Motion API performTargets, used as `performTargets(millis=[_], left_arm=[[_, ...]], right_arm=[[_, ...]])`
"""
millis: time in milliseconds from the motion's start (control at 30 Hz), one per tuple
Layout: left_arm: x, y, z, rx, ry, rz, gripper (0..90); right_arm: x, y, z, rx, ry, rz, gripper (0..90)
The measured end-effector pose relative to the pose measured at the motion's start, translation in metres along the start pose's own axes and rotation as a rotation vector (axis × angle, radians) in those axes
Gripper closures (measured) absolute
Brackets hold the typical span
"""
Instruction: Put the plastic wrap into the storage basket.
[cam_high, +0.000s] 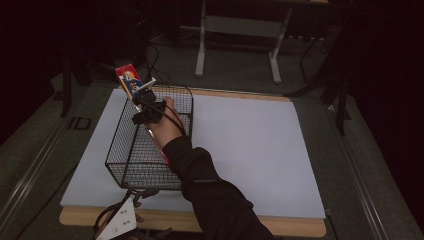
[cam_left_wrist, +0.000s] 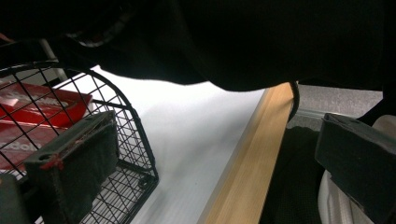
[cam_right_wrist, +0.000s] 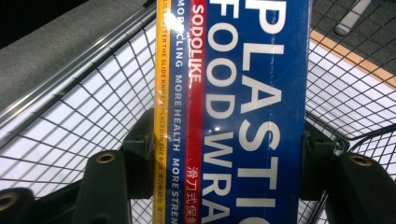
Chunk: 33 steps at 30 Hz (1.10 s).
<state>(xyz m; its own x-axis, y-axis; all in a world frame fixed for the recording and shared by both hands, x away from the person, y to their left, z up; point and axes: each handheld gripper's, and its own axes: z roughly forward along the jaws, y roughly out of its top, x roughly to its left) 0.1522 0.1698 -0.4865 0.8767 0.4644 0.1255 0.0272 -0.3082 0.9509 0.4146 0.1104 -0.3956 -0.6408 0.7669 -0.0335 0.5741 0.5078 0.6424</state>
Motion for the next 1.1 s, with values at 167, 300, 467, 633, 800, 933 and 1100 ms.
performTargets(millis=[167,300,467,633,800,933,1100], left_arm=[[0.000,0.000,0.000,0.002,-0.003,0.001,0.2],[0.000,0.000,0.000,0.003,-0.004,0.001,0.2],[0.000,0.000,0.001,0.005,-0.006,0.002,0.2],[-0.001,0.000,0.001,0.005,-0.007,0.001,0.2],[0.000,0.000,0.002,0.010,-0.008,0.001,0.2],[0.000,0.000,0.003,0.013,-0.010,0.002,0.2],[0.000,-0.001,0.003,0.014,-0.008,0.001,0.2]], right_arm=[[-0.004,-0.006,0.007,0.007,0.003,0.019,38.7],[-0.004,-0.008,0.012,0.029,-0.020,-0.003,38.7],[-0.008,-0.015,0.016,0.050,-0.010,0.021,38.5],[-0.010,-0.021,0.021,0.071,-0.005,0.028,38.0],[-0.013,-0.028,0.024,0.068,0.008,0.044,37.6],[-0.013,-0.028,0.024,0.066,0.010,0.037,36.4],[-0.017,-0.027,0.023,0.076,0.025,0.042,35.3]])
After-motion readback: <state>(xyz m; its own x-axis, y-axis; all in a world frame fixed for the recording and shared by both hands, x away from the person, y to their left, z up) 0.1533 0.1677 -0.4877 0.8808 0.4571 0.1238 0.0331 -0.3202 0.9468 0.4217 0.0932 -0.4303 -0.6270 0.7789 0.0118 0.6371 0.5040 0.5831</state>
